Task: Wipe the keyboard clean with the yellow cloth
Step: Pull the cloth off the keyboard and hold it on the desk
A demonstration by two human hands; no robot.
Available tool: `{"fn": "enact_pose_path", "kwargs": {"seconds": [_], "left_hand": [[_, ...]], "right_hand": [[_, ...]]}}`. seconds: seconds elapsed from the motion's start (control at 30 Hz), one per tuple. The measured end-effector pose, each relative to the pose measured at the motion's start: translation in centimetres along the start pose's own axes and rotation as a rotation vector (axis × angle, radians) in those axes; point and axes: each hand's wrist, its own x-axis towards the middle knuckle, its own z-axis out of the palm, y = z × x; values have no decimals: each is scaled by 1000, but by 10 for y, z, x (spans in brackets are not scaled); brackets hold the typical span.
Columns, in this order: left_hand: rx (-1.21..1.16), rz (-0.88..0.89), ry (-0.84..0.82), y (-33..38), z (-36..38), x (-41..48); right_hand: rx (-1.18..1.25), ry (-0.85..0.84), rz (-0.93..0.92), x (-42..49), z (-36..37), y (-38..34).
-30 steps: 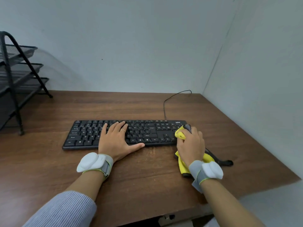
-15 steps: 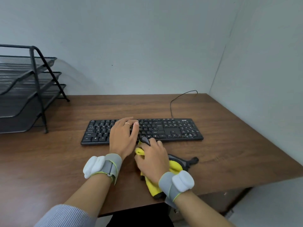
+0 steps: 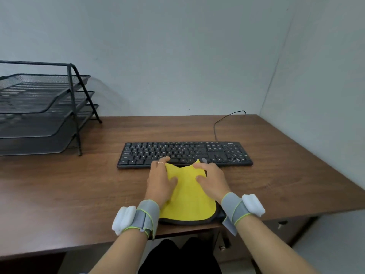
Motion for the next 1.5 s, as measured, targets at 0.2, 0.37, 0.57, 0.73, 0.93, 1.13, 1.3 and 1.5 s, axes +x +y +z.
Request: {"fn": "enact_pose_path", "kwargs": {"seconds": [0.2, 0.37, 0.57, 0.73, 0.93, 1.13, 1.3, 1.5], "left_hand": [[566, 315, 135, 2, 8, -11], [708, 360, -172, -8, 22, -19], [745, 228, -189, -15, 25, -21], [822, 143, -82, -10, 23, -23], [740, 385, -158, -8, 25, -20], [750, 258, -246, -19, 22, -15], [765, 181, -221, -21, 22, -10], [789, 100, -181, -20, 13, -13]], "right_hand": [[-598, 270, -132, -12, 13, -4], [-557, -11, -214, -19, 38, -1], [-631, -50, -16, -14, 36, 13], [-626, 77, 12, -18, 35, 13], [-593, 74, -227, -19, 34, 12], [-593, -37, -68, -18, 35, 12], [-598, -22, 3, -17, 34, 12], [-601, -29, 10, -18, 33, 11]]}}
